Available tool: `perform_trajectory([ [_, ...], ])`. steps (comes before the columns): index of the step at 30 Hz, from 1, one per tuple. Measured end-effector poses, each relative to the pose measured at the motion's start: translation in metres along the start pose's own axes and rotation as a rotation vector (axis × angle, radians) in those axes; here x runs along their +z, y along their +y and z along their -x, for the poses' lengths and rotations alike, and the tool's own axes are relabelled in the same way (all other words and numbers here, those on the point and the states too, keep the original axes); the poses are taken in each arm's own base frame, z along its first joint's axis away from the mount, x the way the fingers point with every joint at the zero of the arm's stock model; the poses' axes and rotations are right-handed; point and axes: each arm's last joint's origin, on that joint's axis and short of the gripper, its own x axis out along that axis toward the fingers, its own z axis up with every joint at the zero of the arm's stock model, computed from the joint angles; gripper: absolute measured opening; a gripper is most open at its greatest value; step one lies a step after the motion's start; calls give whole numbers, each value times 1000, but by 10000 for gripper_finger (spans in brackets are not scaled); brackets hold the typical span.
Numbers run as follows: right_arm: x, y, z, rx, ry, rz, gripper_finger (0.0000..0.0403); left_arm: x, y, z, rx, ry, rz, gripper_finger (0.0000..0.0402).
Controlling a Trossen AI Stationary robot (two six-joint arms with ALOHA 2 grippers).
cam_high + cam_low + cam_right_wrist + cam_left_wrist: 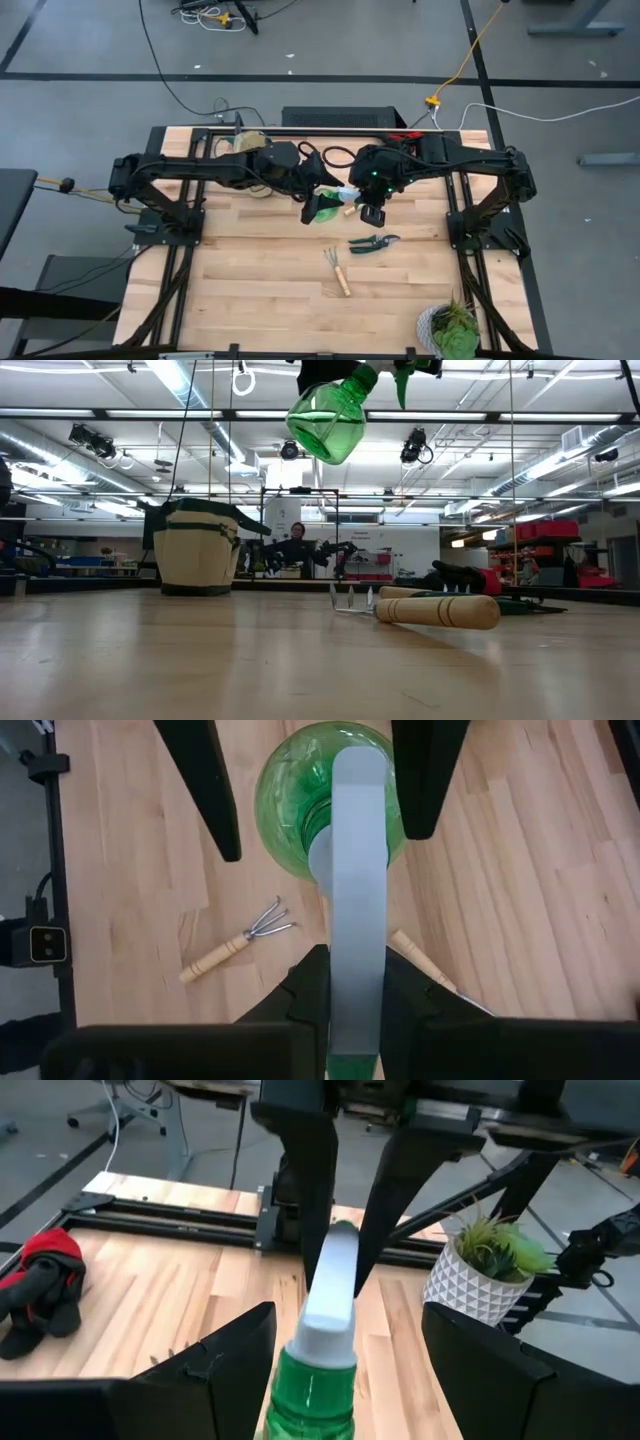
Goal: Pick & Place Garden tools in Gardening bag
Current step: Put the green spray bottle into the gardening bag
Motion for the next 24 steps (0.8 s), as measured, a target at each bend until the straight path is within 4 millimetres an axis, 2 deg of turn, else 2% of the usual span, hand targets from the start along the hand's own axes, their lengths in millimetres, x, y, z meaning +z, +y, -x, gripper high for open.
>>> perform_trajectory([
  [20, 0, 0, 0, -1, 4, 12, 55, -1, -2, -2, 11, 5, 90, 261],
  [24, 0, 0, 0, -1, 4, 13, 55, 10, -3, 0, 12, -13, 97, 261],
])
